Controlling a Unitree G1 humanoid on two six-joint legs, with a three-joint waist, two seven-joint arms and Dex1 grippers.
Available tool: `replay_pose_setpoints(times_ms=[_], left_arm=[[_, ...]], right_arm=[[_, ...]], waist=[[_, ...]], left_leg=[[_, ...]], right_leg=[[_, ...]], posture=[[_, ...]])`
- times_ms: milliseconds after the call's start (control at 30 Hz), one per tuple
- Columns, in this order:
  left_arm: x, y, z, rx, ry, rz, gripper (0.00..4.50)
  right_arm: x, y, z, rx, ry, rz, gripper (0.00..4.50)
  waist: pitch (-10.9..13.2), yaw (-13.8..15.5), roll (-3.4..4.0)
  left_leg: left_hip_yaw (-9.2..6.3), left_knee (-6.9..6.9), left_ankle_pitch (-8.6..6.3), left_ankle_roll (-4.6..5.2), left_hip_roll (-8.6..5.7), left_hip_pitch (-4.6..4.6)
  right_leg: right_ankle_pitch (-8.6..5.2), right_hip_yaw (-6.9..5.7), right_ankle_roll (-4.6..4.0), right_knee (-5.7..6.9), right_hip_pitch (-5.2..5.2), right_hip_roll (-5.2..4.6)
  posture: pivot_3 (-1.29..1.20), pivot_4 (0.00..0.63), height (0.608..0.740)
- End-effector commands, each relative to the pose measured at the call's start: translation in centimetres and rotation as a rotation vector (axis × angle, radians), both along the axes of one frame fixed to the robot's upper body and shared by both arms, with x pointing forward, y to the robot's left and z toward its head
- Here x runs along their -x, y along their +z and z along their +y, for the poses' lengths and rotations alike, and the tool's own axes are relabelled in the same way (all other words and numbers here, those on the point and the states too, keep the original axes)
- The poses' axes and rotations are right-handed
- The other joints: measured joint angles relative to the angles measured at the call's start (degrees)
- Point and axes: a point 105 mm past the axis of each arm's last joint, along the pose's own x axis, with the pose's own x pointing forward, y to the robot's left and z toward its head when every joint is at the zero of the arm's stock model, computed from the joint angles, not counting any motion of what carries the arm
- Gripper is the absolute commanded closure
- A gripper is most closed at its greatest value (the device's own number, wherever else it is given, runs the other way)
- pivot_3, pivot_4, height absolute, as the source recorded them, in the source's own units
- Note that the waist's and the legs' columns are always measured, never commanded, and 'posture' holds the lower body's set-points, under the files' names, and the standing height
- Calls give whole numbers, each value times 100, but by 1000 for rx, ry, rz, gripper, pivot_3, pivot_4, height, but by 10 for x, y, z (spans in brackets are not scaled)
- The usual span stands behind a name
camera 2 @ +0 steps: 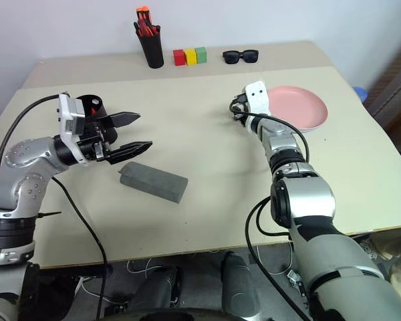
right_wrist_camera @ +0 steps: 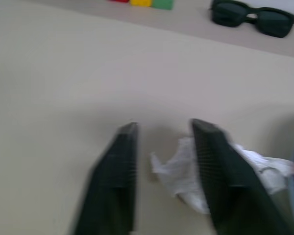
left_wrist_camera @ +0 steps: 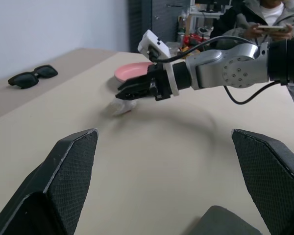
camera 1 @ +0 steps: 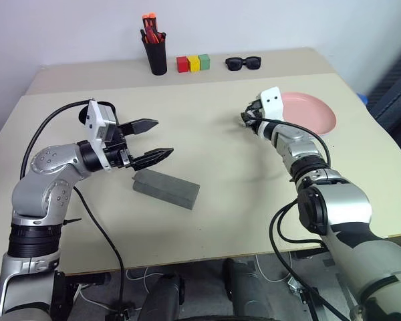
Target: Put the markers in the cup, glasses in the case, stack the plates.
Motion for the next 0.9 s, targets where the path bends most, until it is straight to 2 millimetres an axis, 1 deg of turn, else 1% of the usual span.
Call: replay_pose_setpoints(times_ms=[33, 67, 100, 233, 300, 433, 467, 500, 533, 633, 733, 767, 900], left_arm=[[3, 11, -1, 12, -9, -47, 0], [3, 11, -1, 14, -8, -46, 0], [3, 11, -1, 15, -8, -45, 0], [3, 10, -1, 12, -8, -43, 0], [3, 11, 0, 14, -6, -44, 0], [3, 10, 0, 11, -1, -45, 0], [3, 11, 0, 8, 0, -48, 0], [4, 12, 0, 10, 1, -49, 0], [4, 13, 0, 8, 4, -52, 0], [4, 15, 2, 8, 11, -58, 0], [5, 15, 3, 9, 15, -57, 0], [5, 15, 3, 9, 17, -56, 0], [6, 15, 3, 13, 22, -56, 0]], right_arm=[[-5, 25, -5, 97, -38, -97, 677], [-4, 22, -5, 104, -41, -85, 287], [-4, 18, -5, 122, -49, -72, 48], [-4, 3, -7, 183, -79, -22, 48], [-4, 0, -6, 140, -91, -5, 48], [-3, -11, -2, 118, -96, 44, 48], [-2, -12, -2, 127, -100, 47, 547], [-3, -12, 0, 97, -97, 51, 872], [-3, -12, 1, 111, -97, 52, 1335], [-3, -15, 1, 132, -112, 66, 2907], [-3, -14, 1, 140, -116, 60, 4351], [-3, -14, 1, 147, -115, 56, 4476], [-4, -9, 2, 127, -97, 42, 4476]], waist=[[0, -1, 0], [0, -1, 0], [0, -1, 0], [0, -1, 0], [0, -1, 0], [0, -1, 0], [0, -1, 0], [0, -2, 0], [0, -1, 0], [0, 0, 0], [0, -2, 0], [0, -3, 0], [0, -3, 0]], left_leg=[[0, 0, 0, 0, 0, 0], [0, 0, 0, 0, 0, 0], [0, 0, 0, 0, 0, 0], [0, 0, 0, 0, 0, 0], [0, 0, 0, 0, 0, 0], [0, 0, 0, 0, 0, 0], [0, 0, 0, 0, 0, 0], [0, 0, 0, 0, 0, 0], [0, 0, 0, 0, 0, 0], [0, 0, 0, 0, 0, 0], [0, 0, 0, 0, 0, 0], [0, 0, 0, 0, 0, 0], [0, 0, 0, 0, 0, 0]], right_leg=[[0, 0, 0, 0, 0, 0], [0, 0, 0, 0, -1, 0], [0, 0, 0, 0, -1, 0], [0, 0, 0, 0, -1, 0], [0, 0, 0, 0, -1, 0], [0, 0, 0, 0, -1, 0], [0, 0, 0, 0, -1, 0], [0, 0, 0, 1, -1, 0], [0, 0, 0, 1, -1, 0], [0, 1, 0, 1, -1, 0], [0, 0, 0, 1, -1, 0], [0, 0, 0, 1, -1, 0], [0, 1, 0, 1, -1, 0]], posture=[[0, 150, 740], [0, 150, 740], [0, 150, 740], [0, 150, 740], [0, 150, 740], [0, 150, 740], [0, 150, 740], [0, 150, 740], [0, 150, 740], [0, 150, 740], [0, 150, 740], [0, 150, 740], [0, 150, 740]])
